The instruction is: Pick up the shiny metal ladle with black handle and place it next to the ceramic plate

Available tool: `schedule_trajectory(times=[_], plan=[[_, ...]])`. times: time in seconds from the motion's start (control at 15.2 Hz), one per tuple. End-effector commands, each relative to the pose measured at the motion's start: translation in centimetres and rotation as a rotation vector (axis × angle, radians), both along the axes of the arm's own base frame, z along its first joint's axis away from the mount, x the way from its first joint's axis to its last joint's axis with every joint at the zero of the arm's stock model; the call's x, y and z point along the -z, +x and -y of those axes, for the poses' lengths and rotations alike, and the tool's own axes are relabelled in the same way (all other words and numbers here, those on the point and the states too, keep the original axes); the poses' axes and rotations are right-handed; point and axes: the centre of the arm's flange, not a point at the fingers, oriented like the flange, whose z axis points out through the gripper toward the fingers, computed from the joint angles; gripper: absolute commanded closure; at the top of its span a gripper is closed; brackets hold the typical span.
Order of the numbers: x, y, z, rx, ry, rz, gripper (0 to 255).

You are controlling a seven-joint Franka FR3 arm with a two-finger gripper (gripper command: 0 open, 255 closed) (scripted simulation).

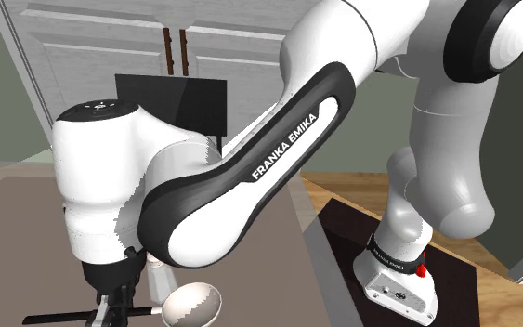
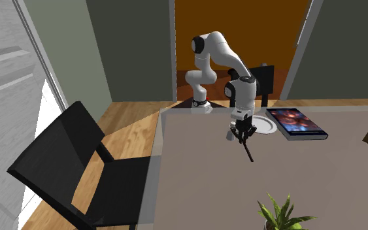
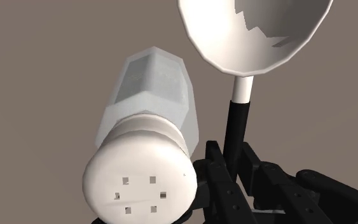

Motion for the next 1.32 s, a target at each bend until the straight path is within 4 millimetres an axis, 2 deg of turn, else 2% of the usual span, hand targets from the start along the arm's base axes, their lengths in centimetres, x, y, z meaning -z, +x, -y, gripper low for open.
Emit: schedule_trajectory(times=[0.0,0.07,0.13,0.46,0.73,1.25], plan=[[0.0,0.0,0.0,0.0,0.0,0.0,255],[0.0,0.0,0.0,0.0,0.0,0.0,255],[0.0,0.0,0.0,0.0,0.0,0.0,0],[0.0,0.0,0.0,0.0,0.0,0.0,0],[-4.9,-0.1,0.7,0.0,0.0,0.0,0],[-4.9,-0.1,0.7,0.0,0.0,0.0,0]])
